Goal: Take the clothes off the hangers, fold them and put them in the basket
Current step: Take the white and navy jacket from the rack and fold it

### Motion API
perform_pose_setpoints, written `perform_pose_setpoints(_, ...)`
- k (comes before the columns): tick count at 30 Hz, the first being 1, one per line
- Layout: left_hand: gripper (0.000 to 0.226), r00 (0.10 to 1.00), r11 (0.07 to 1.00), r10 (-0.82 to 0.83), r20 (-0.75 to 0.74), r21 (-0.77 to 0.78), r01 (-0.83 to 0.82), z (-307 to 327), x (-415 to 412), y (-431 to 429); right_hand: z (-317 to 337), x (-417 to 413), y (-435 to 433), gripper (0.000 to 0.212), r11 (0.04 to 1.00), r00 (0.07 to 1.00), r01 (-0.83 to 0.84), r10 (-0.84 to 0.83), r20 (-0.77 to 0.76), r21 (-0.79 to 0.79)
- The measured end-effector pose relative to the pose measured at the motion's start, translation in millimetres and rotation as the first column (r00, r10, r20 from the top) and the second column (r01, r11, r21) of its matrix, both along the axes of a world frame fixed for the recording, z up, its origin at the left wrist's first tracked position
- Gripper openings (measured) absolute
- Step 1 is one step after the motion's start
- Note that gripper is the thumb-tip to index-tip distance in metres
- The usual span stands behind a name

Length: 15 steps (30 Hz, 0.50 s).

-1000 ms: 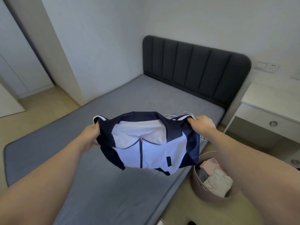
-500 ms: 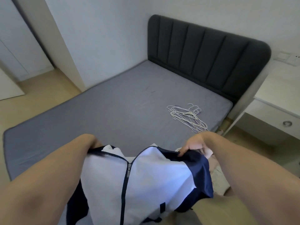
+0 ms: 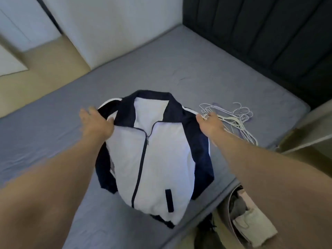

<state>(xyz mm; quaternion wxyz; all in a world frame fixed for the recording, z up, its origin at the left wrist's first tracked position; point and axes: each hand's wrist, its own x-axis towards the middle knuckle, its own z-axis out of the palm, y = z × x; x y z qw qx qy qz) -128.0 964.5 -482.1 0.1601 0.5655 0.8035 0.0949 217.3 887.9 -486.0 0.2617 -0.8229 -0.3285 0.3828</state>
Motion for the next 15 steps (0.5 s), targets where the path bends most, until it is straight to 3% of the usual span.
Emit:
perform_pose_setpoints(3,0.076,0.99,0.983,-0.125,-0.062,-0.146,0.115,-88.2,48.5,15.6,-83.4,19.4,26.7,0.049,0.998,0.993,-0.04,0.045,0.105,-0.046)
perform_pose_setpoints(8,0.07,0.963,0.838,-0.267,0.027,-0.487,0.246,-225.5,129.6,-41.4,-216.4,39.9,-21.0,0.042,0.954,0.993,-0.1,0.114,0.033,-0.284)
perform_pose_setpoints(15,0.04,0.95,0.625,-0.296,0.099,-0.732,0.271,-364.1,187.3,-143.1,-357.2,74.7,-92.3,0.042,0.792,0.998,0.039,-0.056,-0.009,-0.609)
